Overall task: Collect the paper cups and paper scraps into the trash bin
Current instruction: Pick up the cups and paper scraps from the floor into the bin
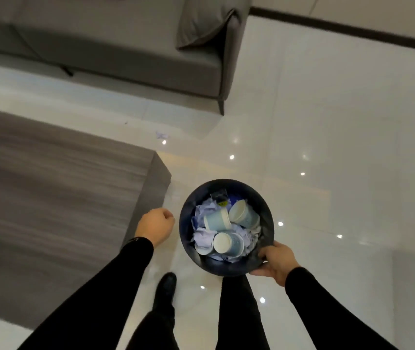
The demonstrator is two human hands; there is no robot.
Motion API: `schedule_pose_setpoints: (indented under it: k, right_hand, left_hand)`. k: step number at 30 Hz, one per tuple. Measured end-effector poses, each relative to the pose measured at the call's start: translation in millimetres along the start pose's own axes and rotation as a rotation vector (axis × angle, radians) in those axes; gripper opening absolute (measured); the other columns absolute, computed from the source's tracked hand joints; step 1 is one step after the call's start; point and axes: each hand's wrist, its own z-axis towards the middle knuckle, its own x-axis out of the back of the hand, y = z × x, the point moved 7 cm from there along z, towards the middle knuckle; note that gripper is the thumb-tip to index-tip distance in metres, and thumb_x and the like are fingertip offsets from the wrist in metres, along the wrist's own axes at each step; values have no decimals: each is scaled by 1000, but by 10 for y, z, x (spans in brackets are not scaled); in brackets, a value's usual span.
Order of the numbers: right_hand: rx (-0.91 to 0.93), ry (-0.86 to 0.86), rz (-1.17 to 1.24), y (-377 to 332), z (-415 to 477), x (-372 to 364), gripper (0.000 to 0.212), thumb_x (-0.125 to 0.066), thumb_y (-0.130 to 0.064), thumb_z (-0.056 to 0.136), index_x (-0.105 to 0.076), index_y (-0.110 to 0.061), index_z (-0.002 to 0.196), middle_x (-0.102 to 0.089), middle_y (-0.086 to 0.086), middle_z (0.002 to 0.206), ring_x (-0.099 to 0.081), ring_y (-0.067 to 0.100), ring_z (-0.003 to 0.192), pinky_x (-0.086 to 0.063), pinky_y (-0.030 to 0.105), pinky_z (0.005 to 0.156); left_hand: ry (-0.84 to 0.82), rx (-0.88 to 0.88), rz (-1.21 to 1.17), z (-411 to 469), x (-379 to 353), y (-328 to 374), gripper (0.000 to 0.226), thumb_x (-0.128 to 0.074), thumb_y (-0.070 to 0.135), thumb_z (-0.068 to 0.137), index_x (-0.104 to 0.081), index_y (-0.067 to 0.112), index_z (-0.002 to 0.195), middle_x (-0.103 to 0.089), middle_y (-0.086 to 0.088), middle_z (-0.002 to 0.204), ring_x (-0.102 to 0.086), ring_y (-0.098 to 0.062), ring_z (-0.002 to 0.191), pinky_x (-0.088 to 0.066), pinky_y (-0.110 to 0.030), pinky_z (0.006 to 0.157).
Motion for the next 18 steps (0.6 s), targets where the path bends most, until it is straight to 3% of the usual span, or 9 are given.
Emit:
schedule_pose_setpoints:
  k: [4, 9, 14, 18]
  right_hand:
    - [-1, -33, -92, -276, 746, 162, 33, -38, 21, 74, -61, -2, 79, -62, 17, 71, -61, 38, 57, -55, 39, 42]
    - [-6, -78, -223, -310, 1696, 132, 32, -40, 16, 79, -63, -7, 83, -70, 14, 64, -66, 34, 58, -56, 35, 44]
    - [-35, -68, -246, -196, 2520, -10, 22, -43, 14, 79, -61, 3, 88, -68, 22, 76, -68, 37, 61, -57, 36, 49]
    - [-79, -63, -215, -129, 3007, -292, 21, -45, 13, 80, -61, 2, 86, -69, 23, 82, -68, 41, 73, -57, 36, 49]
  left_hand:
    - [-46, 200, -21, 417, -627, -275, 25, -49, 18, 91, -64, 10, 109, -66, -13, 115, -59, -31, 106, -46, -34, 89]
    - [-175, 311, 20, 1029, -1475, -764, 34, -46, 14, 93, -53, 10, 126, -52, -13, 136, -50, -30, 123, -40, -33, 101]
    - [-152, 334, 26, 1850, -2009, -1223, 42, -47, 13, 91, -47, 13, 132, -48, -13, 140, -50, -29, 123, -39, -34, 102]
    - [-121, 313, 15, 2538, -2388, -1544, 45, -50, 15, 89, -45, 16, 135, -41, -9, 145, -47, -28, 126, -37, -32, 102]
